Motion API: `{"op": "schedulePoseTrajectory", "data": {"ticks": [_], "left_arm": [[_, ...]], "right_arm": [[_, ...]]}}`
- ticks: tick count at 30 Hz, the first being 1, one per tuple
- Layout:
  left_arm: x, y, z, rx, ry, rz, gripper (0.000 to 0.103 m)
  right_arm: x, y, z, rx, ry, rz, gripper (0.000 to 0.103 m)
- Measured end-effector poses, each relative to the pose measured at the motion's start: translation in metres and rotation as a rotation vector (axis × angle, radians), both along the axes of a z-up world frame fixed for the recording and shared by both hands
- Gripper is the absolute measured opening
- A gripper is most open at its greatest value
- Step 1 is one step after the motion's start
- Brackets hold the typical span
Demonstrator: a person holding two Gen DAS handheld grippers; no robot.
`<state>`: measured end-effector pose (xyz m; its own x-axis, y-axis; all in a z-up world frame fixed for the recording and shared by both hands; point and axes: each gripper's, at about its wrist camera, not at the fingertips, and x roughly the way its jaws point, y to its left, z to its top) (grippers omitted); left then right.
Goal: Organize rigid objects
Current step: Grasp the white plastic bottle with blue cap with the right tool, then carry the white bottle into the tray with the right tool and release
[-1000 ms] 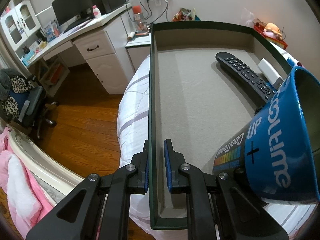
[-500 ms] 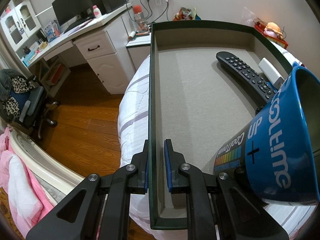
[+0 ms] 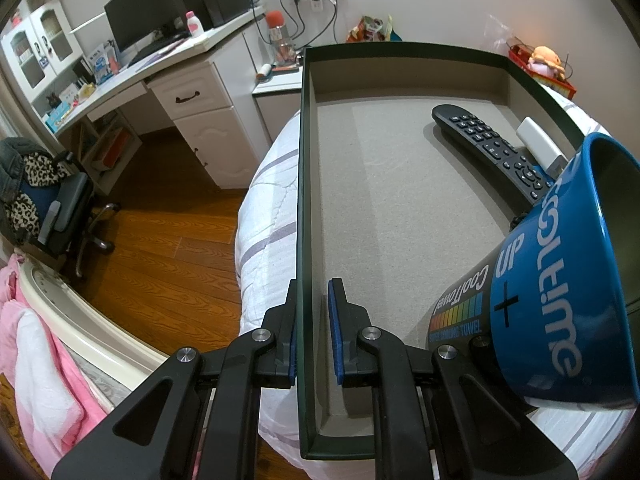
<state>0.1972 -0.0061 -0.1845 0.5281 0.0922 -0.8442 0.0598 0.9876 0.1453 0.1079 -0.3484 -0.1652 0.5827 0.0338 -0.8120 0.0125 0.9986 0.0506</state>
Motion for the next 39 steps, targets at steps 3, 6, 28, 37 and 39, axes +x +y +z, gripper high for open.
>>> {"op": "schedulePoseTrajectory", "data": {"ticks": [3,6,28,37,39], "left_arm": [[0.000,0.000,0.000,0.000,0.000,-0.001,0.010],[0.000,0.000,0.000,0.002,0.001,0.001,0.010],[0.001,0.000,0.000,-0.008,-0.001,-0.001,0.011],[0.003,0.001,0.001,-0.010,0.000,-0.001,0.011],[0.003,0.000,0.001,-0.010,0.000,-0.002,0.011]], "right_arm": [[0.006,-0.001,-0.002,0.008,-0.006,-0.010,0.034],[0.017,0.001,0.000,-0.015,-0.027,-0.025,0.047],[0.013,0.023,0.011,0.014,-0.142,-0.109,0.026],[-0.012,0.044,0.058,0.015,-0.263,-0.086,0.026],[-0.014,0.049,0.066,0.015,-0.286,-0.075,0.026]]}}
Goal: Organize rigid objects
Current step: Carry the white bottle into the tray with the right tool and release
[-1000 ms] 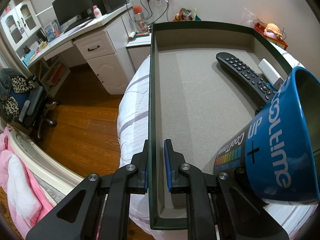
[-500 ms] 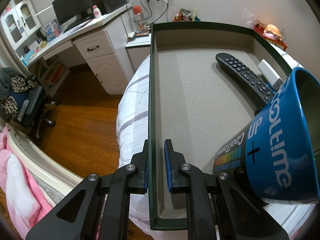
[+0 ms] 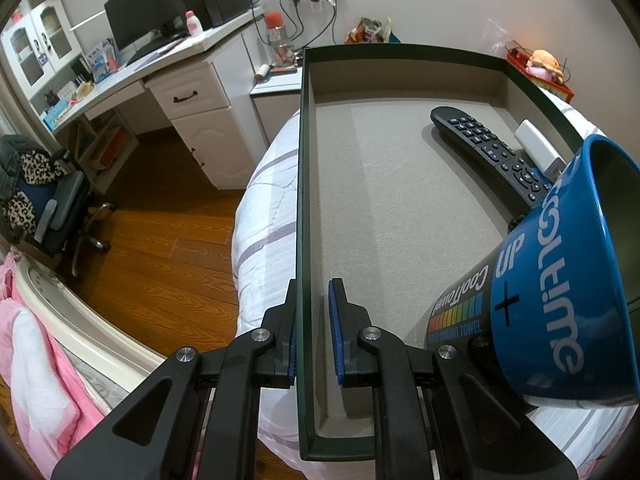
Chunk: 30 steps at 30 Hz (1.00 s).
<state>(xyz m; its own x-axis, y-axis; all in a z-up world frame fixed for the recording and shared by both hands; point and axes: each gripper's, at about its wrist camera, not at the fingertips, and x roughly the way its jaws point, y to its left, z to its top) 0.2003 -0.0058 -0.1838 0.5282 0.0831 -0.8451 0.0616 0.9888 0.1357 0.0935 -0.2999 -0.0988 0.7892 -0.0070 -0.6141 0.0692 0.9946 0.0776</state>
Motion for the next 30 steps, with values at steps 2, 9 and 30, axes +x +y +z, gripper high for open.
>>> {"op": "schedulePoseTrajectory", "data": {"ticks": [2,9,30], "left_arm": [[0.000,0.000,0.000,-0.003,0.000,0.000,0.011],[-0.001,0.001,0.003,-0.015,-0.001,-0.006,0.012],[-0.001,0.007,0.005,-0.042,-0.005,-0.027,0.013]], "right_arm": [[0.000,0.005,0.008,-0.002,-0.022,0.013,0.026],[0.007,0.021,0.022,-0.021,-0.051,0.051,0.026],[0.099,0.106,0.007,0.010,0.075,0.344,0.027]]}}
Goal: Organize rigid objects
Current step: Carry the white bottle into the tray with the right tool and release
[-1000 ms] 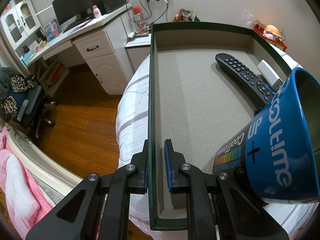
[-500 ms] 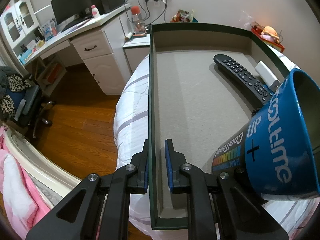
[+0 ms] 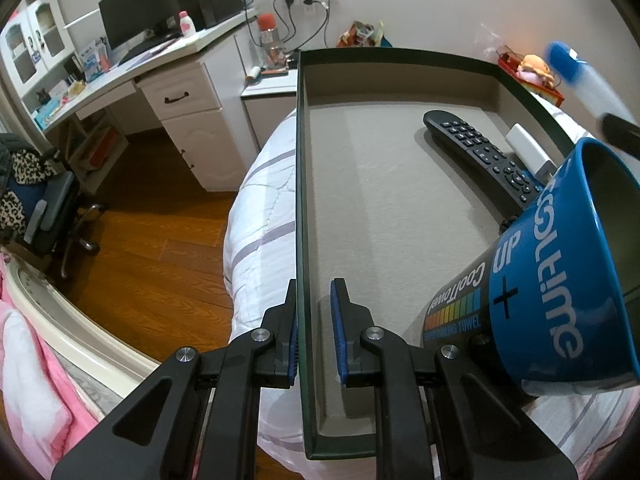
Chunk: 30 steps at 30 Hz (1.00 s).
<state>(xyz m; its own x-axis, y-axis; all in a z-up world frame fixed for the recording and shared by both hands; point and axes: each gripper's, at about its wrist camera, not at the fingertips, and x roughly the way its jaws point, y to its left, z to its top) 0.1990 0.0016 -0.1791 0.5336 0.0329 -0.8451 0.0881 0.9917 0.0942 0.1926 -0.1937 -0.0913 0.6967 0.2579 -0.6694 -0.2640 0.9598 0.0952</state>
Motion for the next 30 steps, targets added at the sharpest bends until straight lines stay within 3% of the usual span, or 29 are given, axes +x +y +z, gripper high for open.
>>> {"op": "schedulePoseTrajectory", "data": {"ticks": [9,30], "left_arm": [[0.000,0.000,0.000,-0.004,0.000,-0.009,0.011],[0.003,0.001,-0.001,-0.001,-0.001,-0.005,0.011]], "right_arm": [[0.018,0.037,-0.035,-0.014,0.119,0.114,0.027],[0.025,0.032,-0.046,0.007,0.175,0.159,0.027]]}}
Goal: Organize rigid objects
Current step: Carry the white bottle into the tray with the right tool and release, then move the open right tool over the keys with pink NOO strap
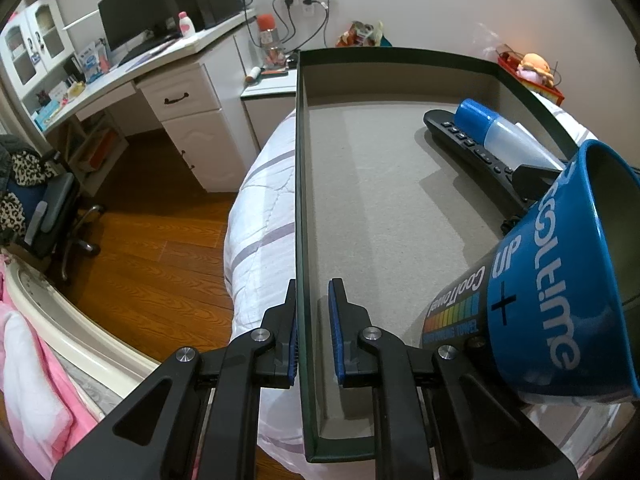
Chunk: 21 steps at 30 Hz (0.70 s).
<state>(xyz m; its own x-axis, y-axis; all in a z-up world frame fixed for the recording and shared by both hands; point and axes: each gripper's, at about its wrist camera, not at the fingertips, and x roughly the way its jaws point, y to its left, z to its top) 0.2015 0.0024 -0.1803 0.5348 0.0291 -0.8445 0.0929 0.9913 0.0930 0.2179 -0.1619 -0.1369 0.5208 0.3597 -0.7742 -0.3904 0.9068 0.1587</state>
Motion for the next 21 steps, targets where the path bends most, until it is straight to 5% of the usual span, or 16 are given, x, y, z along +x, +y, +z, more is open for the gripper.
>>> {"op": "schedulePoseTrajectory", "data": {"ticks": [12,21], "left_arm": [[0.000,0.000,0.000,0.000,0.000,0.000,0.011],[-0.003,0.001,0.000,0.002,0.000,0.003,0.011]], "right_arm": [[-0.010,-0.011,0.020,-0.055,-0.100,-0.071,0.061],[-0.024,-0.017,0.039,-0.123,-0.193,-0.136,0.066]]}}
